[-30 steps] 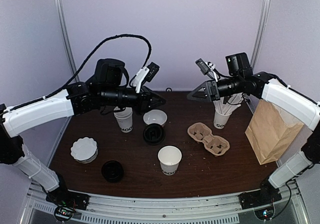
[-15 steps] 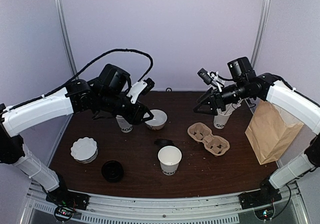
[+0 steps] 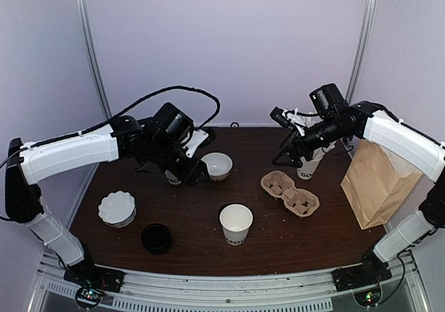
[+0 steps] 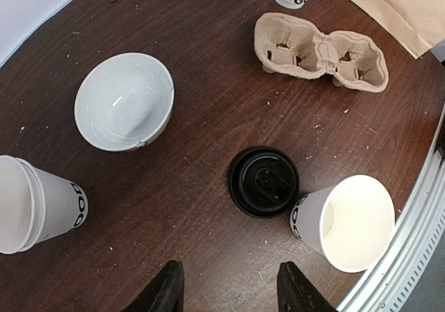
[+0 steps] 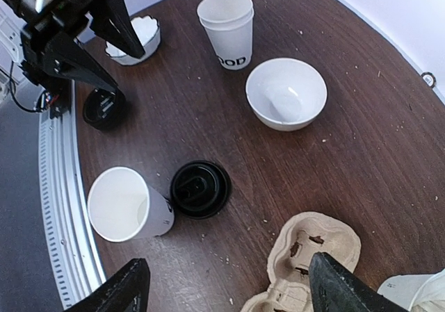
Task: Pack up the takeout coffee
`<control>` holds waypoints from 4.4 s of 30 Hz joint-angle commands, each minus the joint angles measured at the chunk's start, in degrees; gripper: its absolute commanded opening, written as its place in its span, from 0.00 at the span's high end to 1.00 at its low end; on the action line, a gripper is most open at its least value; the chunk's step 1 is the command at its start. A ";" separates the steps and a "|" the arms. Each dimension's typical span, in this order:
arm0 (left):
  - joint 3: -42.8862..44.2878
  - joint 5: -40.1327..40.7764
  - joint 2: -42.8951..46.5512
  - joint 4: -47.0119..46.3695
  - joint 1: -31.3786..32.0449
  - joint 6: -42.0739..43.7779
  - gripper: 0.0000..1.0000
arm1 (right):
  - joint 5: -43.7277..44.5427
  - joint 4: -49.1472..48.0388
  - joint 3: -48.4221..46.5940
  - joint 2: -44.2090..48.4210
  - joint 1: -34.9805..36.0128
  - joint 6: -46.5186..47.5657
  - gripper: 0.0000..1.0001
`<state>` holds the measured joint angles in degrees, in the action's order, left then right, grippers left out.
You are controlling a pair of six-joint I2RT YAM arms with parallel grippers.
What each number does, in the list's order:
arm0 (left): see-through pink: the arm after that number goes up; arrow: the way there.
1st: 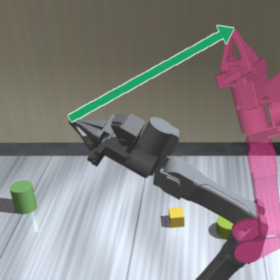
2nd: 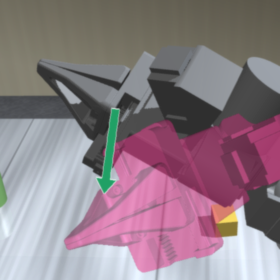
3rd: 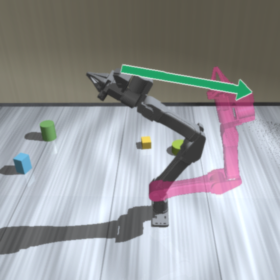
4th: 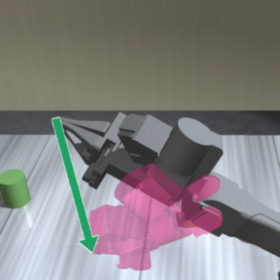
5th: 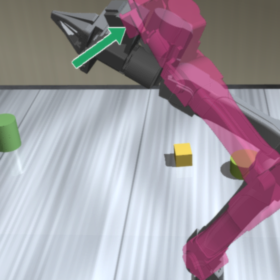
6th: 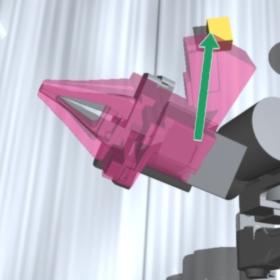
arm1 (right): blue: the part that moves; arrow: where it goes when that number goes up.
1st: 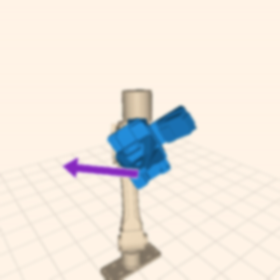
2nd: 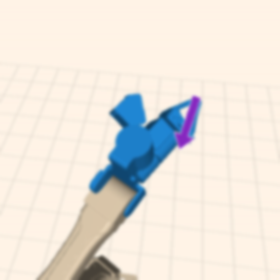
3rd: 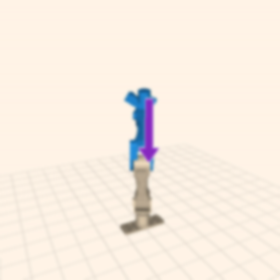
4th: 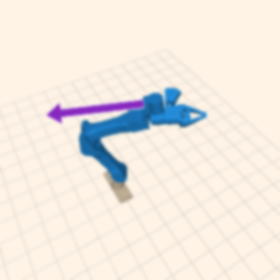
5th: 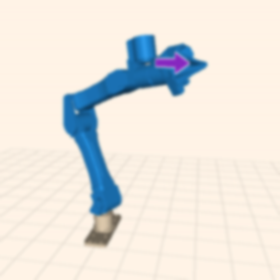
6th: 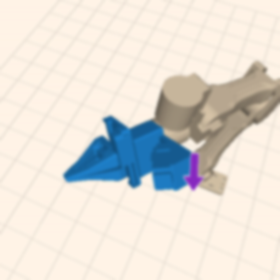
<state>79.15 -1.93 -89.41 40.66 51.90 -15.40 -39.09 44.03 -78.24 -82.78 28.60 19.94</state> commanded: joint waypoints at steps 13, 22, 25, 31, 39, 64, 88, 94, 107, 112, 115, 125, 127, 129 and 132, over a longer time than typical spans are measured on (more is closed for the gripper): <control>-7.05 -7.98 -0.06 -3.79 -5.55 -4.06 0.49 | 3.22 17.95 -8.36 -11.83 15.62 22.24 0.14; -10.07 -8.43 3.26 -5.86 -9.57 -5.89 0.49 | 16.85 20.24 -8.17 -13.79 29.13 29.71 0.35; -10.07 -8.75 3.19 -5.90 -9.69 -6.04 0.49 | 18.87 19.39 -8.14 -15.16 31.70 29.79 0.41; -9.89 -8.88 3.52 -5.55 -9.95 -6.13 0.49 | 22.55 17.57 -8.33 -18.10 34.81 29.37 0.56; -10.68 -9.57 4.41 -5.59 -10.00 -6.48 0.49 | 24.61 14.06 -7.62 -18.86 34.94 27.60 0.73; -7.86 -12.89 -0.93 -3.40 -9.93 -2.56 0.51 | 27.00 15.61 1.36 -7.51 35.75 28.04 1.00; 1.76 -16.28 -12.17 1.39 -7.53 9.40 0.42 | 18.97 24.13 -5.95 4.56 26.06 28.30 0.45; 5.35 -16.06 -16.26 2.10 -5.20 18.67 0.42 | 8.23 10.72 5.79 13.05 6.20 19.62 0.34; 3.64 -22.30 -20.58 -5.38 -4.88 22.21 0.39 | -0.61 -6.65 23.38 18.82 -12.52 11.26 0.30; 3.61 -18.73 -21.59 -5.43 -2.71 22.08 0.37 | -0.48 -7.20 24.07 17.92 -12.50 11.61 0.30; 3.06 -17.54 -21.91 -5.80 -1.62 22.21 0.34 | -0.82 -7.26 24.47 18.09 -12.52 11.81 0.29; 4.35 -17.93 -24.80 -7.72 -1.20 20.99 0.24 | -0.66 -6.69 24.67 17.51 -12.52 12.64 0.29; 4.73 -18.51 -25.57 -7.91 -1.10 21.74 0.24 | -0.66 -6.56 24.55 17.24 -12.52 12.75 0.28; 5.50 -18.58 -26.46 -7.55 -0.82 22.60 0.24 | -0.70 -6.46 24.63 17.26 -12.51 12.90 0.28; 6.71 -17.26 -27.64 -7.74 0.30 23.48 0.24 | -0.76 -6.33 24.80 17.15 -12.52 13.18 0.28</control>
<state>83.24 -20.12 -115.48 34.96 50.89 6.24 -38.89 37.82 -53.89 -65.39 16.34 32.77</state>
